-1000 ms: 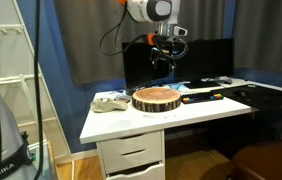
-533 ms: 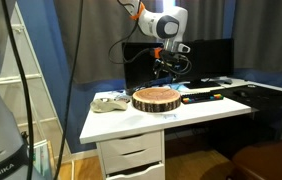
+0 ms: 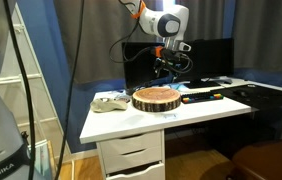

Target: Place the log pillow on the chair

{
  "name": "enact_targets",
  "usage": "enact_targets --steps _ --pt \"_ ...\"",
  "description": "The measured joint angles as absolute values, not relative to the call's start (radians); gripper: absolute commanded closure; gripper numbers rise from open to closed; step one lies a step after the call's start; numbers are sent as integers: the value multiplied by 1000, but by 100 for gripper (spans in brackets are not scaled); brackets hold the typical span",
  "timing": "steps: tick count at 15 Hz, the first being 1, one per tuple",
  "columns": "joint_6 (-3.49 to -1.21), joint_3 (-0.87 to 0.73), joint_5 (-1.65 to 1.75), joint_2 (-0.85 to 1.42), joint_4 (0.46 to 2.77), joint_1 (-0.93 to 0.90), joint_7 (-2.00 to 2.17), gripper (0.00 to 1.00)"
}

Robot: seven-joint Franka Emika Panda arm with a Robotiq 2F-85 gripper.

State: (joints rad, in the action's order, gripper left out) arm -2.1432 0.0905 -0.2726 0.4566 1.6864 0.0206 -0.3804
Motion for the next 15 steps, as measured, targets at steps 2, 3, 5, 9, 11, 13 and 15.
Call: enact_targets --steps 2,3,5,9,11,13,15 --pt "-2143 92 -274 479 1675 25 -380 0" --pt "-2144 92 -274 502 1663 27 -380 0" --pt "-2147 96 -276 561 1628 35 -380 0" --pt "-2153 121 -293 694 1528 62 -381 0" --pt "-2154 139 -301 758 1468 74 -381 0" --pt "-2154 155 -307 817 1407 80 -380 0" --pt "-2153 164 -309 868 1348 81 -378 0"
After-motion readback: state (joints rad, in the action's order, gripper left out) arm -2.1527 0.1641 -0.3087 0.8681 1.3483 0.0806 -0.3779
